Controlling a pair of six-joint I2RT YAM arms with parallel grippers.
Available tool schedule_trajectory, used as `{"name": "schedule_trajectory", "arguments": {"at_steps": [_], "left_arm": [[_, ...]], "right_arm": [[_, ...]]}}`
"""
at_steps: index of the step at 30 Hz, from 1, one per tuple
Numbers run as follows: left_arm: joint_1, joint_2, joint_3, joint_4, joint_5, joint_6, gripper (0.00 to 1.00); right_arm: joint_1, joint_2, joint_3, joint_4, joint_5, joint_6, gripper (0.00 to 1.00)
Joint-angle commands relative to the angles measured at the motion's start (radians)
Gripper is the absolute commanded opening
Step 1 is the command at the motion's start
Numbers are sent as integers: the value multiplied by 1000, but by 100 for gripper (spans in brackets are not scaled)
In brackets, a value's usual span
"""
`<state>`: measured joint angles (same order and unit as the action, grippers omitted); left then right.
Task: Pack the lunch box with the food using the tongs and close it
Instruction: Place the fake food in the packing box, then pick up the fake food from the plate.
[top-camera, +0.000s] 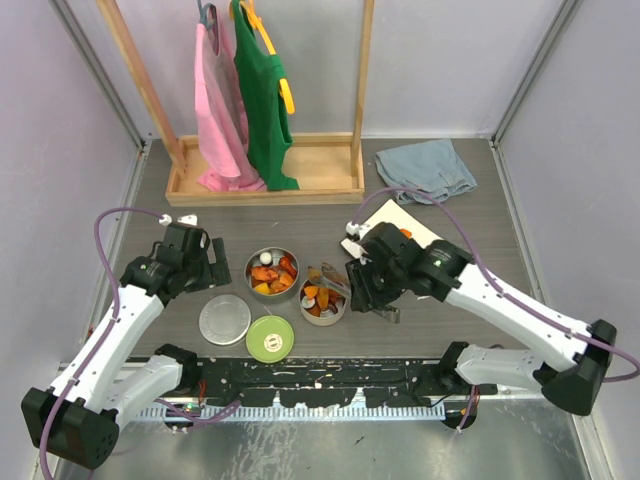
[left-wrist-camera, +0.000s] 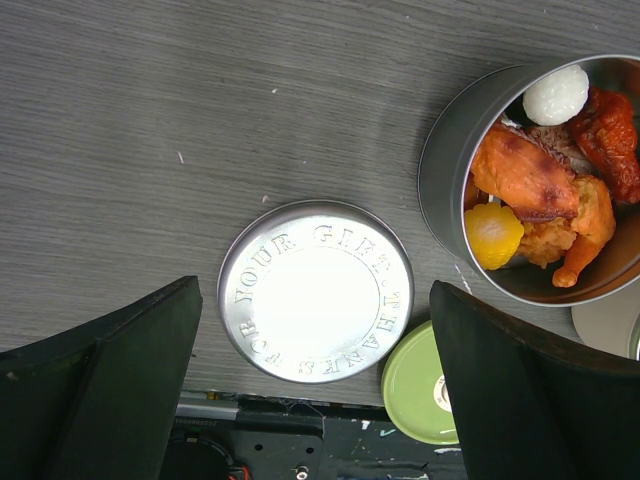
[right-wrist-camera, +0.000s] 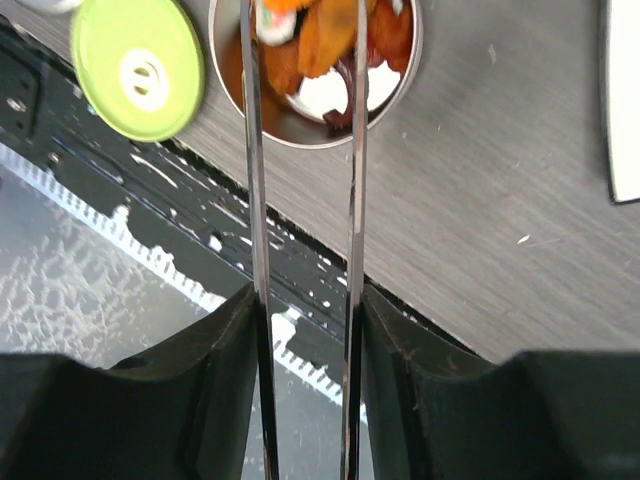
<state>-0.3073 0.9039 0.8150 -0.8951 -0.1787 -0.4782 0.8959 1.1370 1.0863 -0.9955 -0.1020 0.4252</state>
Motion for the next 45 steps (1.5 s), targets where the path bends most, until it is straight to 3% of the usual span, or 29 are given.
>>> {"name": "schedule_trajectory", "arguments": {"at_steps": [1,7,10,19,25,45], "left_arm": [[2,-5,18,13,-2,9,98],[4,-1,19,14,0,10,98],[3,-1,19,15,2,9,98],[3,-6,17,13,2,8,98],[3,-5,19,15,3,10,98],[2,-1,19,16,-1,12,98]], "right_arm": [[6,-130,87,73,125,24,47],[-7,-182,107,-34,406,87,50],[-42,-187,105,-77,469,120,51],[-331,-177,7,-78,331,28,54],[-433,-136,-35,-53,300,-9,55],[-605,72,-55,118,267,-120,56]]}}
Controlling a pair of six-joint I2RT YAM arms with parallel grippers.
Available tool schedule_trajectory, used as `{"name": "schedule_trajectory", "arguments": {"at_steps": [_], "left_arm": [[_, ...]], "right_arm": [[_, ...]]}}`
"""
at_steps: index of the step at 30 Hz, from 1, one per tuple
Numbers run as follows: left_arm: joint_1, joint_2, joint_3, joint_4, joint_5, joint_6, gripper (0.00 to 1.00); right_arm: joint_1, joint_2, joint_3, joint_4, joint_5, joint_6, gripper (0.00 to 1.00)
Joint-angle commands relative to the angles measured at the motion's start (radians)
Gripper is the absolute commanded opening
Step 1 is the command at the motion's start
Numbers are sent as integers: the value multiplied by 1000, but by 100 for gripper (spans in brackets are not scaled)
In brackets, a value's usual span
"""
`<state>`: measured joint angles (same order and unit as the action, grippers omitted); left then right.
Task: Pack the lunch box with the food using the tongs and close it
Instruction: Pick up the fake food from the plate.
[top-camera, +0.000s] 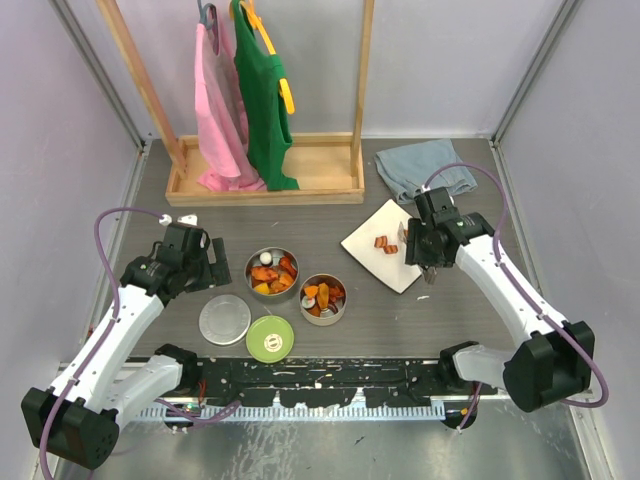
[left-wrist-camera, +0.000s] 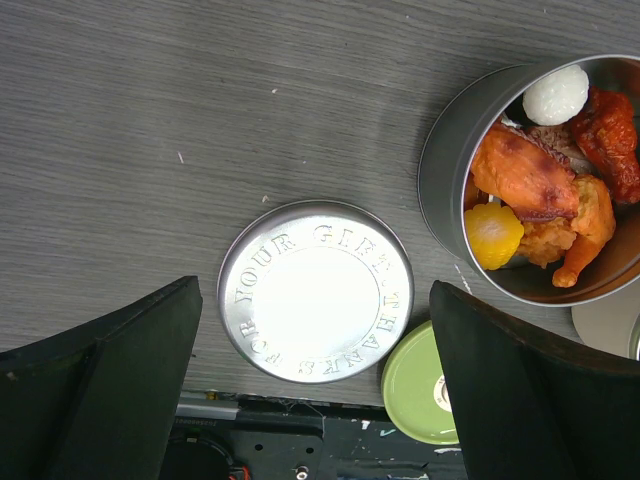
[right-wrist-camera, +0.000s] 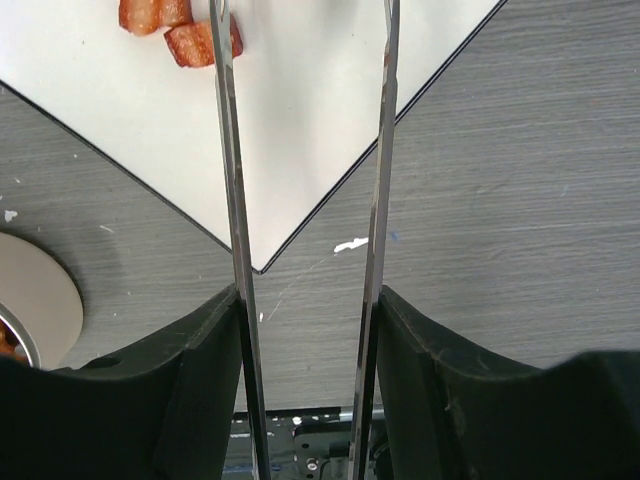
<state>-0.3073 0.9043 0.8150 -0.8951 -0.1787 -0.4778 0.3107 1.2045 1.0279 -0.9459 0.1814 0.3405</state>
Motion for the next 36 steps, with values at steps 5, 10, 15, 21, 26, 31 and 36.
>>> {"name": "schedule_trajectory", "arguments": {"at_steps": [5,10,15,21,26,31,36], "left_arm": [[3,-2,19,15,-1,11,98],[3,-2,19,16,-3,11,98],[3,0,19,16,-2,11,98],[3,1,19,16,-3,11,98],[2,0,19,16,-2,12,98],[2,2,19,16,-2,12,98],[3,1,18,14,3,11,98]], "right_arm": [[-34,35,-1,90,-37,-55,54],[-34,55,-5,105,-57,-66,51],[-34,82,3,102,-66,-87,49],[-34,118,10,102,-60,-95,46],[-34,133,11,103,-43,-94,45],[-33,110,17,94,-44,-92,38],[-34,44,28,88,-41,-84,33]]}}
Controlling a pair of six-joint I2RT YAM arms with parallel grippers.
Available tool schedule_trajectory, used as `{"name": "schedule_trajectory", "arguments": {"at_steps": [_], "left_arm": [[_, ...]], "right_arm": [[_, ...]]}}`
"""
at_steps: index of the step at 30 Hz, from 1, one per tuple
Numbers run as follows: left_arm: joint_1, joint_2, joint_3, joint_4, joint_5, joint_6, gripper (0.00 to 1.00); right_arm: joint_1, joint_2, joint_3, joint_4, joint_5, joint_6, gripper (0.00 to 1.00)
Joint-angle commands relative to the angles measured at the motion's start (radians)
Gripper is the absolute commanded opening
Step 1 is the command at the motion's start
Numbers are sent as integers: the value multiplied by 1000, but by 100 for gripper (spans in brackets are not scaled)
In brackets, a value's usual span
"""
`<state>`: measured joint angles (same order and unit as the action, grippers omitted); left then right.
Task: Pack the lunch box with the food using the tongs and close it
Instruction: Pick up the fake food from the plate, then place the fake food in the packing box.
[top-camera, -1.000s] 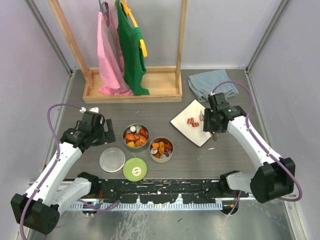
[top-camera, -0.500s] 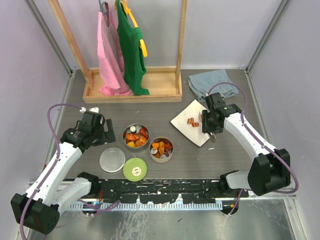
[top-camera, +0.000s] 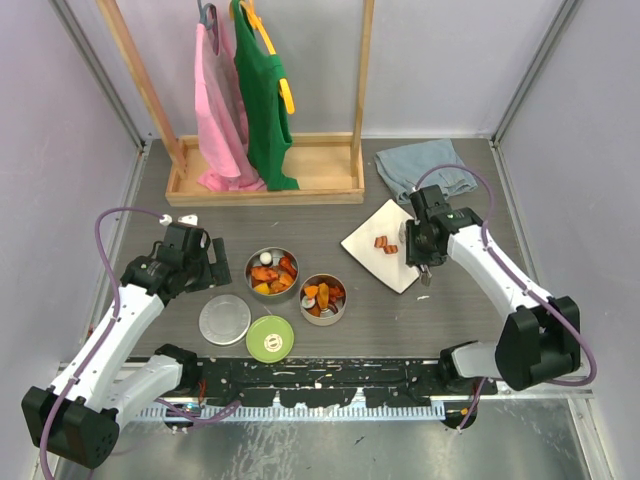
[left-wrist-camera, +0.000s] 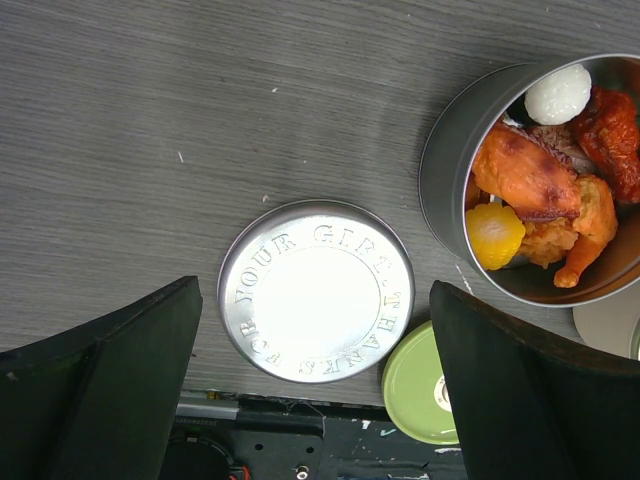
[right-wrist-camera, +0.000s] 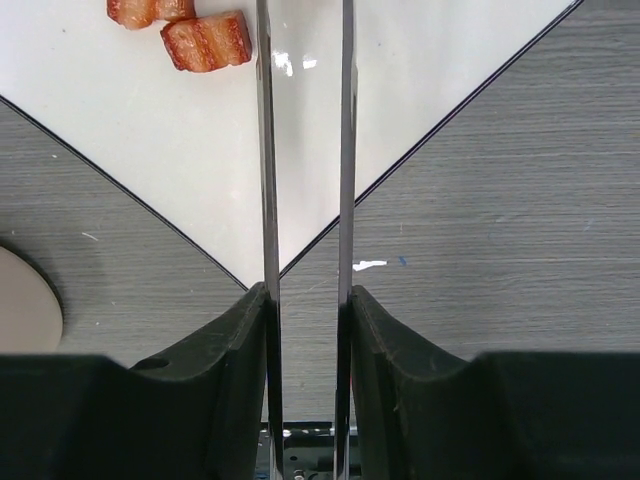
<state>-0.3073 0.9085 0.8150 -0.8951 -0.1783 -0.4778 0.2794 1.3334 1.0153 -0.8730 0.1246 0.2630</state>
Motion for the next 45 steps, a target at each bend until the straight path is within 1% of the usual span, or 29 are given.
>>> {"name": "schedule_trajectory", "arguments": {"at_steps": [1,4,8,15,23,26,31,40,45], "left_arm": [[3,-4,17,17,4,11,98],[3,0,19,17,3,11,98],[3,2,20,15,4,11,98],[4,-4,19,16,3,11,98],[3,-2,21,16,6,11,98],[3,-2,21,16,7,11,98],[3,-6,19,14,4,11,98],[4,-7,18,15,2,10,98],[3,-8,19,15,2,10,98]], "right_arm": [[-3,-106,39,16,10,-3,32],[-3,-161,33,19,-32,2,31],[-2,-213,26,7,-148,10,31],[-2,-306,13,18,-414,65,32],[16,-339,56,-74,-595,23,33],[47,-346,62,-111,-599,13,33],[120,-361,71,-169,-563,12,33],[336,-364,56,-164,-487,83,33],[432,-345,73,-204,-414,97,33]]}}
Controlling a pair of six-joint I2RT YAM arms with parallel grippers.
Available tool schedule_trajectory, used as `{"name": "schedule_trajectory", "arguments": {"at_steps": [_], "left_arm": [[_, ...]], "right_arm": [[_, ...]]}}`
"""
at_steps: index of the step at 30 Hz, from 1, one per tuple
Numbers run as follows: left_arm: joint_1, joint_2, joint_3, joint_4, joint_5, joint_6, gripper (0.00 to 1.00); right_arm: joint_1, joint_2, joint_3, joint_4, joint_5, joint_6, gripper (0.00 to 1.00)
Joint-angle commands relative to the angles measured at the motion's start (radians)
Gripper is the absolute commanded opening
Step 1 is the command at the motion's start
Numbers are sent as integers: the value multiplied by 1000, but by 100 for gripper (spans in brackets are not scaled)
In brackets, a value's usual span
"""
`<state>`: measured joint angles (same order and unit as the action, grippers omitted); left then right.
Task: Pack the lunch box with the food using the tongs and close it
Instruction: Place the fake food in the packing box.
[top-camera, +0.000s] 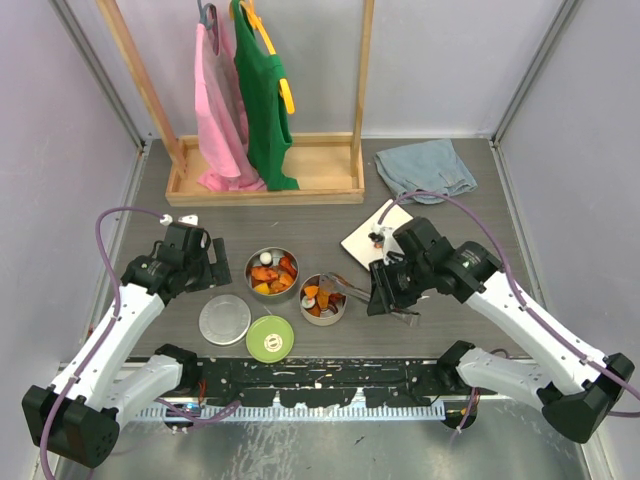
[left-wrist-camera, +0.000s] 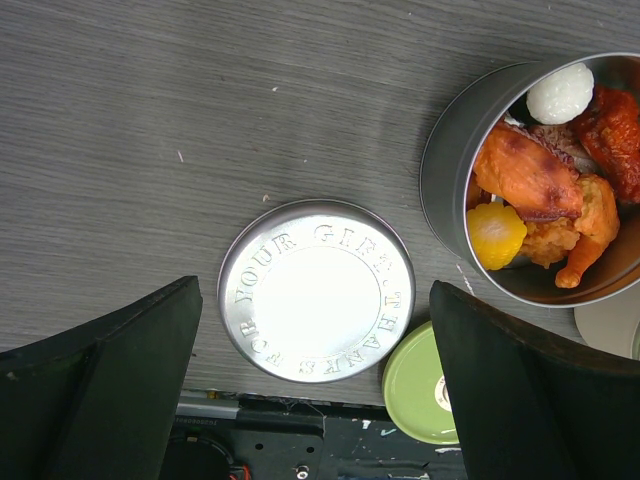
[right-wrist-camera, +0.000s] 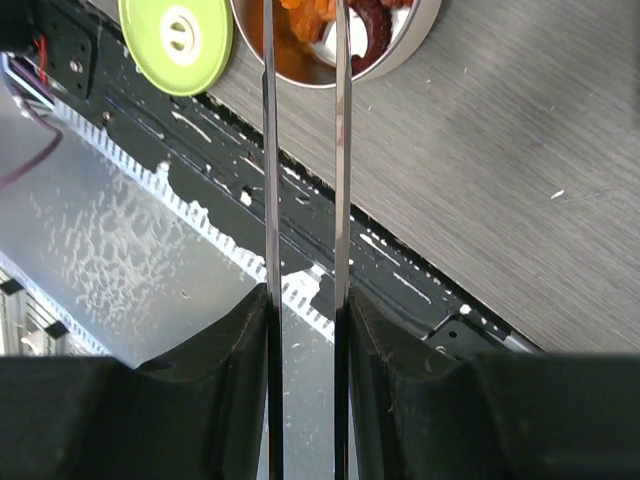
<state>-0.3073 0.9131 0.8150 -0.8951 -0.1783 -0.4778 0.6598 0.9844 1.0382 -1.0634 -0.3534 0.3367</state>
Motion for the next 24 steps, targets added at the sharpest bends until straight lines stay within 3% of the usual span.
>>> {"name": "schedule_trajectory", "arguments": {"at_steps": [1,16,24], "left_arm": [[3,-13,19,15,2,10,98],[3,-13,19,15,2,10,98],[4,-11,19,15,2,10,98]], "right_arm": [[64,8,54,-24,74,26,33],[191,63,61,-55,146,46,34],[224,93,107,-112,220,32,40]]}}
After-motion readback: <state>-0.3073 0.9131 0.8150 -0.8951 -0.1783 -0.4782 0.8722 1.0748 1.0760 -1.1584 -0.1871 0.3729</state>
